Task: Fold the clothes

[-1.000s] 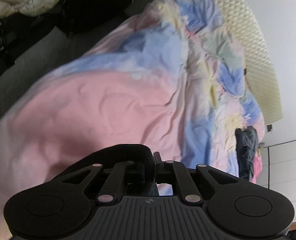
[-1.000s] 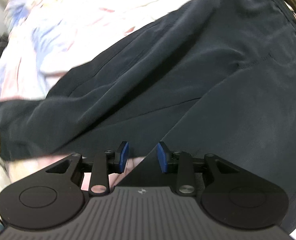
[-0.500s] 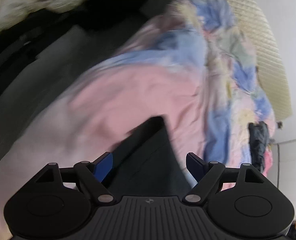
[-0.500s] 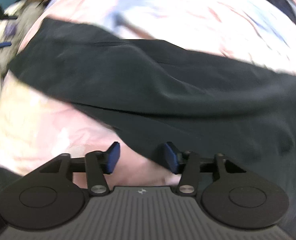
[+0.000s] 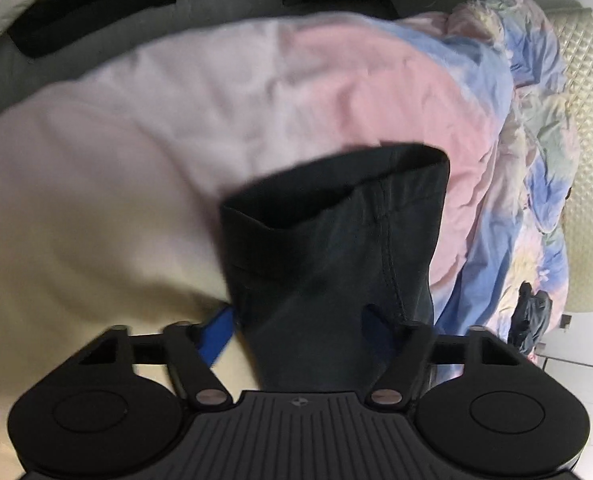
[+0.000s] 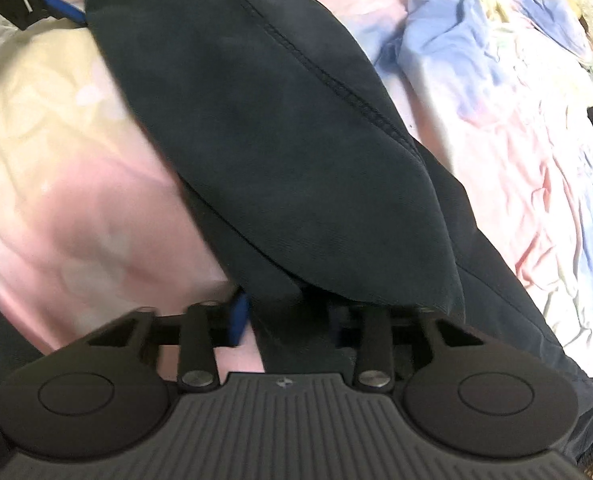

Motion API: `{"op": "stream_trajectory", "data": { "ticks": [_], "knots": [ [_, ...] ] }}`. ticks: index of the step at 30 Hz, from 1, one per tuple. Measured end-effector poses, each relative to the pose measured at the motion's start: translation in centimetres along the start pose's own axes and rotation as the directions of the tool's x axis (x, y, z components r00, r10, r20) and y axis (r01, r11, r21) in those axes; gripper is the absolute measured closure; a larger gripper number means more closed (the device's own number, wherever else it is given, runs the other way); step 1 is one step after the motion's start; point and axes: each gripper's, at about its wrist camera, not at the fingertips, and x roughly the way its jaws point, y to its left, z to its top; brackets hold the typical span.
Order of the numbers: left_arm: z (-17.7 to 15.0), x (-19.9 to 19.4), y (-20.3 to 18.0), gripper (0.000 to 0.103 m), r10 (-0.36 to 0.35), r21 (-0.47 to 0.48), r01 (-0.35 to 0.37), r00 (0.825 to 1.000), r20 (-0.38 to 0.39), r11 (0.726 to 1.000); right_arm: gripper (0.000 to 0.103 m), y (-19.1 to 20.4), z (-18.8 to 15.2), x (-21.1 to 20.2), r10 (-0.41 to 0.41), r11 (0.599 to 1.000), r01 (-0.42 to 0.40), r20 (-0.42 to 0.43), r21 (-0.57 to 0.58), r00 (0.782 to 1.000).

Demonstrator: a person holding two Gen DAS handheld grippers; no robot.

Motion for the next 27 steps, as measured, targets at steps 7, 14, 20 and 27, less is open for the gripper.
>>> {"op": "stream_trajectory", "data": {
  "ticks": [7, 14, 20, 27],
  "knots": [
    [-1.3, -4.5, -1.3, 0.100, -0.100, 0.030, 0.097, 0.991, 0.089, 0.995, 0.098, 0.2, -0.7, -3.8, 0.015, 0.999, -0.013, 0.076, -0.031, 0.997],
    [-4.5, -13.8, 0.7, 0.100, -0.262, 0.053, 0.257, 0.953, 0.149, 0.965, 0.099, 1.4, -2.2, -8.2, 0.092, 0.994, -0.081, 0.149, -0.079, 0.985],
    [-8.3, -16.7, 7.9, 0.100, -0.214, -0.054, 0.227, 0.960, 0.181, 0.972, 0.099, 3.6, -3.9, -9.9, 0.141, 0.979, -0.118, 0.135, -0.165, 0.981],
    [-10.6, -14.8, 16.2, 0.100, -0.086, -0.165, 0.121, 0.974, 0.209, 0.979, 0.098, 8.1, -5.4, -8.0, 0.179, 0.947, -0.155, 0.061, -0.282, 0.982]
  ]
}}
